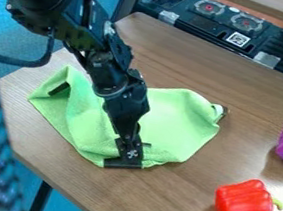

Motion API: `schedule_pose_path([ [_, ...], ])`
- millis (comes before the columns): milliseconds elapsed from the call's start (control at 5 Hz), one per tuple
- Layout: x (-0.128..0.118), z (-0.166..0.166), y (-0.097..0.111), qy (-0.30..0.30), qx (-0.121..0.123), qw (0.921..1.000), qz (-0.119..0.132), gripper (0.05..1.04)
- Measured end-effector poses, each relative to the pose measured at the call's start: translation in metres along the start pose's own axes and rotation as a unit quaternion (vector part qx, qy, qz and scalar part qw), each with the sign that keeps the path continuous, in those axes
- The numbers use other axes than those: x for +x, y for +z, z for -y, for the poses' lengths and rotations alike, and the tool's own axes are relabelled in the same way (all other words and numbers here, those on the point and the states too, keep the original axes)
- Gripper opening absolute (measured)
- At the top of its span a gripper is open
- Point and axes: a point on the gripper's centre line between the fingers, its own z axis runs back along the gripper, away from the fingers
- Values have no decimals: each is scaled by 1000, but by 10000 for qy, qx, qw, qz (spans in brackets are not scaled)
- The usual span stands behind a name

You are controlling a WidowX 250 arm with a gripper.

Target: Unfold the cloth from bottom right to top left

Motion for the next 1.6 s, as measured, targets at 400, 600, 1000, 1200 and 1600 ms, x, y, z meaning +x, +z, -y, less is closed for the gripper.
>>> schedule_pose_path([
  [400, -1, 0, -4, 94, 77, 9999, -5, 389],
  [600, -2, 2, -3, 84, 31, 10000, -19, 185],
  [1000, -2, 2, -3, 137, -16, 9999, -60, 123],
  [1200, 0, -6, 2, 303, -48, 9995, -45, 79],
  [1600, 16, -35, 31, 709, -71, 9970, 303, 51],
])
